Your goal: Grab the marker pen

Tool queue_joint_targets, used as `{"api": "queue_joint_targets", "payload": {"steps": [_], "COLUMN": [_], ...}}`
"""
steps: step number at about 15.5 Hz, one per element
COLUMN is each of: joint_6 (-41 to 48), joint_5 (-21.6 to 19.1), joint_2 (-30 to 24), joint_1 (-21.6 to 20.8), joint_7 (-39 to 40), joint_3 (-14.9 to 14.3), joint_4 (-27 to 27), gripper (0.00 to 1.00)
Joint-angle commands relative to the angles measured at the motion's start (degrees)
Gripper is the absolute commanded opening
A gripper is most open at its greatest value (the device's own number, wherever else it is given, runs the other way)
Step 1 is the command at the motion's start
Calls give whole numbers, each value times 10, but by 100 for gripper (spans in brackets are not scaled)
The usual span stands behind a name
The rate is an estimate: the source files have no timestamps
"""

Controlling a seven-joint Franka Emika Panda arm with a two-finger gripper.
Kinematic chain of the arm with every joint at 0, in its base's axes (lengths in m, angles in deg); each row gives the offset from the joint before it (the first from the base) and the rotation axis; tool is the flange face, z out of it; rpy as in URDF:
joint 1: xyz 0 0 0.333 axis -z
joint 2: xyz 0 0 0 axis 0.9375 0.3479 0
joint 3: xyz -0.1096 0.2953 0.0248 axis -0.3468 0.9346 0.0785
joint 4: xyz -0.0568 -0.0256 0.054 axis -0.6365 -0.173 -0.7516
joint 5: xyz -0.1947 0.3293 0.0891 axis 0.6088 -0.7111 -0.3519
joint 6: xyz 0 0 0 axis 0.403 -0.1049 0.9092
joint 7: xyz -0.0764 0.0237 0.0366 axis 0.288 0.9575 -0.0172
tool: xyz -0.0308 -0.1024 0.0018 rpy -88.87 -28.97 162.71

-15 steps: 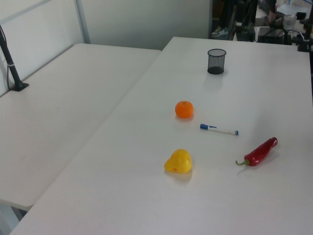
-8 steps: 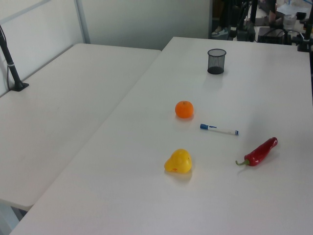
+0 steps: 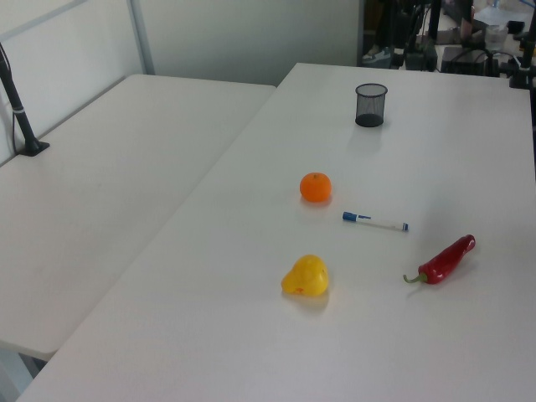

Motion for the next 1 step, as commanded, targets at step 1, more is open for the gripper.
{"api": "queue_joint_targets", "payload": {"steps": [1], "joint_6": [-1], "joint_5": [1], "joint_2": [-5], "joint_1": [3], "joint_7": [3], "joint_3": [4], "joint_4": [-3], "gripper": [100]}}
